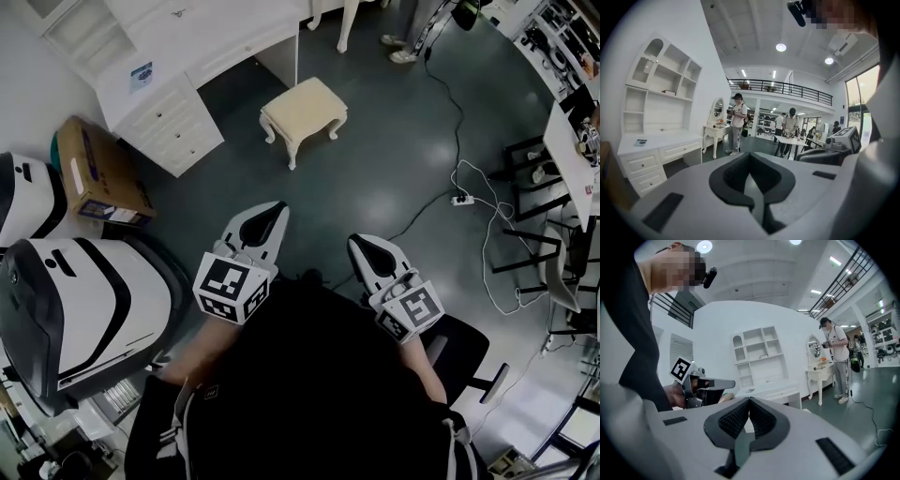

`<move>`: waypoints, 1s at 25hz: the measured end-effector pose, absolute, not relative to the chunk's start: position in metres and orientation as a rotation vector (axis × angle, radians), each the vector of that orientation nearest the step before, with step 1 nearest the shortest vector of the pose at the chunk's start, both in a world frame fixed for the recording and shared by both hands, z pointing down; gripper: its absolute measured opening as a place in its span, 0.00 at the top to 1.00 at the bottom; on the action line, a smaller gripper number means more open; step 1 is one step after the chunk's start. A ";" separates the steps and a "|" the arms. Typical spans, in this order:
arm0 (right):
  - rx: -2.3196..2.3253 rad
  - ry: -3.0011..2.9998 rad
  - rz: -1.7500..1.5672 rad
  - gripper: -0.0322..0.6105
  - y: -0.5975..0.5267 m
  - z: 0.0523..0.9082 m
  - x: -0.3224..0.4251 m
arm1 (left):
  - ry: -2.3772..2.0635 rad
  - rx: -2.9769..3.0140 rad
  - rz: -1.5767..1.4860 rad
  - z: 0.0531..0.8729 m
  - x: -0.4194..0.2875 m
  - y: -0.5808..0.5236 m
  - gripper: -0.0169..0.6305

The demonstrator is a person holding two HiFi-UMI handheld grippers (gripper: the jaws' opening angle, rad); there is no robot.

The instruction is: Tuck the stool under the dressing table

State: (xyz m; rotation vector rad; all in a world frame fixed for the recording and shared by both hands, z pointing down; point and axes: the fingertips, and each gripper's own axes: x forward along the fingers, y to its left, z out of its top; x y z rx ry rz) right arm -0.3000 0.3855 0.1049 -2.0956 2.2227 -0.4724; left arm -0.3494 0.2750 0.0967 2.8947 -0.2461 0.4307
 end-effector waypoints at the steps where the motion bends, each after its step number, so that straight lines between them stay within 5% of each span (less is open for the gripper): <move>1: -2.103 2.205 -0.474 0.92 0.390 0.106 -0.295 | -0.235 2.893 0.431 0.096 -0.344 0.278 0.96; 25: -2.179 2.135 -0.544 0.92 0.267 0.117 -0.124 | -0.178 2.917 0.480 0.121 -0.174 0.150 0.96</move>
